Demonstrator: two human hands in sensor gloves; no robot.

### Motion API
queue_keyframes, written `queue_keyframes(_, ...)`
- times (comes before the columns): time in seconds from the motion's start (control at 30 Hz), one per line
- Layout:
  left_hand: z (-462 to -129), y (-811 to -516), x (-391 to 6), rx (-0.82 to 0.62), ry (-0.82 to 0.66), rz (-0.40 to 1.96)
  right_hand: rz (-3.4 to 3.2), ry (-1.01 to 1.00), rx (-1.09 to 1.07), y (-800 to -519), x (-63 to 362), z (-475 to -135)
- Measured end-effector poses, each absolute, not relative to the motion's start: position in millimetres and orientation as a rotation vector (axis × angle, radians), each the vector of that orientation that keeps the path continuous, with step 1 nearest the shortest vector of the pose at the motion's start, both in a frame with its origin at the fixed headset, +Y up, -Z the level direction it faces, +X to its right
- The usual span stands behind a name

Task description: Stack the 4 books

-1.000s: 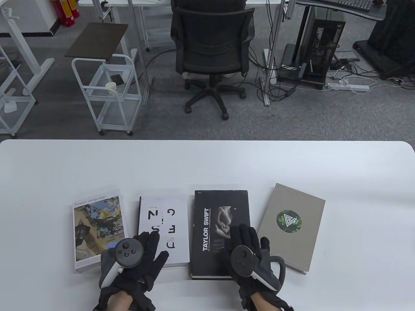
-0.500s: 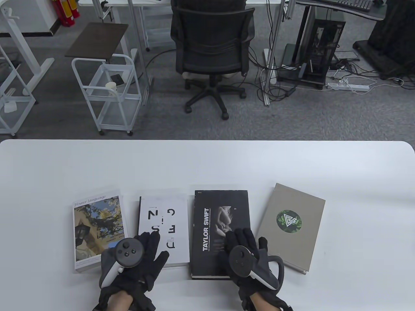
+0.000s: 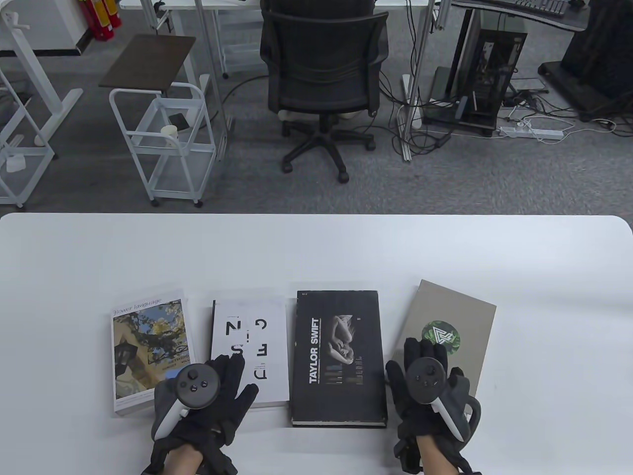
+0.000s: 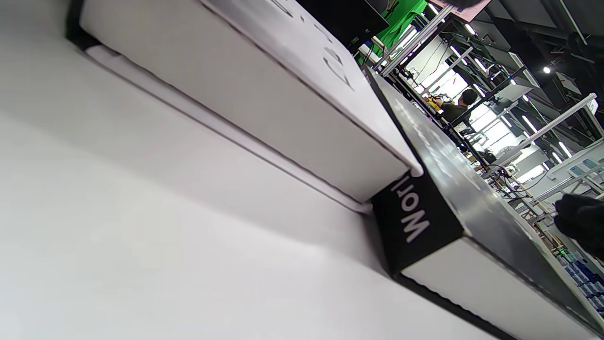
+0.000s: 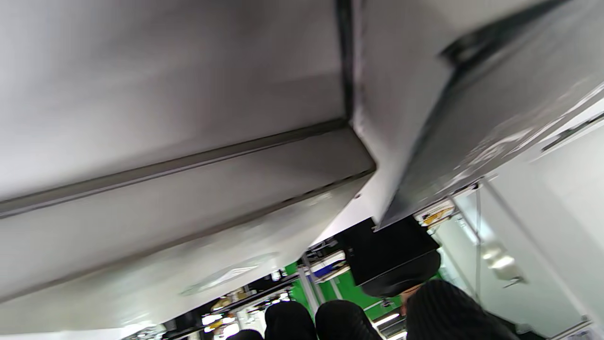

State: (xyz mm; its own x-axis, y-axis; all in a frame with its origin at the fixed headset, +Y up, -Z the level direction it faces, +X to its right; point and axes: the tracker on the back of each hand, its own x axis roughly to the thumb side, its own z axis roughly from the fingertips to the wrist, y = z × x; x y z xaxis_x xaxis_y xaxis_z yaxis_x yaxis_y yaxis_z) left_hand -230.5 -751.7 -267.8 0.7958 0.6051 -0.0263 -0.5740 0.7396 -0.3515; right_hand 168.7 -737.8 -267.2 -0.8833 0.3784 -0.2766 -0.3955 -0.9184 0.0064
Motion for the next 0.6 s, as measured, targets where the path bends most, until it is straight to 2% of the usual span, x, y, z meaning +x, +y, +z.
queue_keyframes(0.17,-267,-751,-231,-0.359,-0.096,0.655,2.685,0.161,-0.506,-746,185,-268)
queue_keyframes(0.47,-266,-751,-231,-0.356,-0.102,0.665,2.777,0.323,-0.535,-757,184,-271)
queue_keyframes(0.6,-266,-749,-230,-0.349,-0.112,0.665,2.809,0.314,-0.544,-754,183,-271)
